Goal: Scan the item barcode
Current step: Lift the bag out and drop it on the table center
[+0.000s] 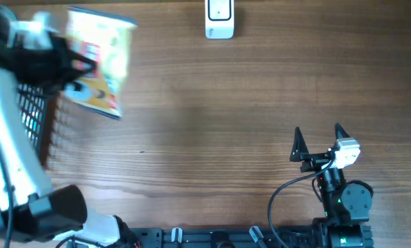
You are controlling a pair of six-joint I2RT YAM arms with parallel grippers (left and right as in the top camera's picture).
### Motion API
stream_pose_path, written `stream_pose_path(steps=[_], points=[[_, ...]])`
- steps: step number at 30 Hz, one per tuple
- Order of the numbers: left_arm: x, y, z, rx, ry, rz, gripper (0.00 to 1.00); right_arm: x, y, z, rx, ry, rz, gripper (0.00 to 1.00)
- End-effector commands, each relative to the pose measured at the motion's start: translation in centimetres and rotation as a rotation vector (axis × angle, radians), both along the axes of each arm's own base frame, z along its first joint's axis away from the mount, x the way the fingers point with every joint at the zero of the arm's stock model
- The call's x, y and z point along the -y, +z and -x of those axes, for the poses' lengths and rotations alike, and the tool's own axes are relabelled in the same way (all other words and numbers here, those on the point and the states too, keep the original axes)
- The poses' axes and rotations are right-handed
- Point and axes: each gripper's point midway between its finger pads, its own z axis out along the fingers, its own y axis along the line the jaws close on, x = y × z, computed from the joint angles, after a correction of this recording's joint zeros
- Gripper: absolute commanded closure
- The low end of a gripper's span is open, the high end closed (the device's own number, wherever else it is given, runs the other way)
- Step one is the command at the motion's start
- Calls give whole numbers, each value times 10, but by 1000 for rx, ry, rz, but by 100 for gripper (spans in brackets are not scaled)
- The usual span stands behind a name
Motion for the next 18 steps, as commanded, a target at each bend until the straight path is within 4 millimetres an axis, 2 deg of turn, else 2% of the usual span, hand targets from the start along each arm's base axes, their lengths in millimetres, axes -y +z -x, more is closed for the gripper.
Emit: stream_pose_path(steps=[1, 4, 6, 7, 10, 13, 14, 15, 16, 18], points=[[55, -65, 5, -95, -180, 0, 96, 0, 1, 0, 6, -4, -8, 0], [97, -141, 9, -201, -178, 27, 96, 0, 1, 0, 6, -3, -8, 1], [114, -175, 7, -193, -169, 38, 96, 0, 1, 0, 6, -4, -8, 0], [126, -198, 1, -149, -155, 46, 96, 1, 1, 0, 6, -4, -8, 0], [121, -220, -14, -90, -78, -9, 96, 1, 1, 0, 6, -4, -8, 0], [89, -238, -28, -92, 95, -168, 96, 0, 1, 0, 6, -4, -8, 0], [81, -240, -29, -93, 128, -205, 77, 0, 1, 0, 6, -4, -8, 0], [80, -240, -30, -91, 130, -214, 32, 0, 1, 0, 6, -4, -8, 0], [78, -240, -30, -90, 133, -215, 0, 0, 1, 0, 6, -4, -8, 0], [68, -232, -33, -86, 161, -203, 0, 0, 1, 0, 6, -4, -8, 0]])
